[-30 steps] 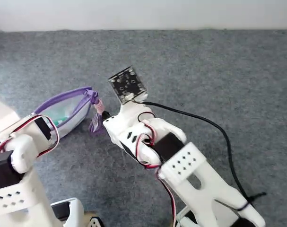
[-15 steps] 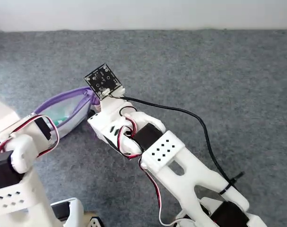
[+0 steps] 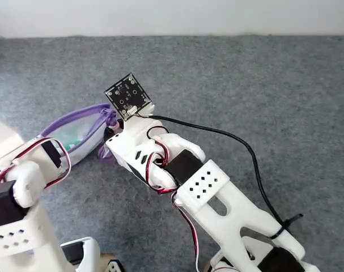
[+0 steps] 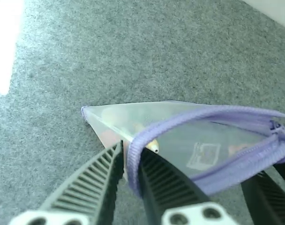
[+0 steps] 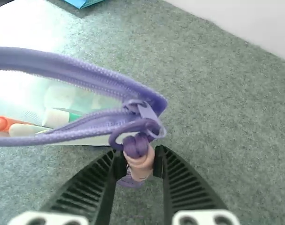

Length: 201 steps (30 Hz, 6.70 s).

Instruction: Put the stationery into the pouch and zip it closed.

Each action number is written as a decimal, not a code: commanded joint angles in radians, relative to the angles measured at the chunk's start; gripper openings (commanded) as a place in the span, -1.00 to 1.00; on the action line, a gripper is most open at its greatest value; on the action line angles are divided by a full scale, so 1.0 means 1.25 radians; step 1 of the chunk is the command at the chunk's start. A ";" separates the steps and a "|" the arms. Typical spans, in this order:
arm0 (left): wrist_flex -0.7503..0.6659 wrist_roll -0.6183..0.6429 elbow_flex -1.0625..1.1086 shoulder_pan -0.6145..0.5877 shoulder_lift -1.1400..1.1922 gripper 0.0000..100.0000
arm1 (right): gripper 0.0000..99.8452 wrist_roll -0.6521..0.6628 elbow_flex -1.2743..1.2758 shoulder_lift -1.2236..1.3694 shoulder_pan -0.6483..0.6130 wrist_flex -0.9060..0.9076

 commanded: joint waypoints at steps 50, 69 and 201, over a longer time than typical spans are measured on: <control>-0.167 0.052 -0.242 0.381 0.385 -0.22 | -0.98 -0.076 -0.055 -0.306 0.007 0.510; -0.048 0.005 -0.336 0.475 0.383 -0.22 | -0.98 -0.112 -0.125 -0.300 0.083 0.481; -0.998 -0.104 0.590 0.617 -0.052 -0.97 | -0.98 0.276 -0.295 -0.145 0.390 0.289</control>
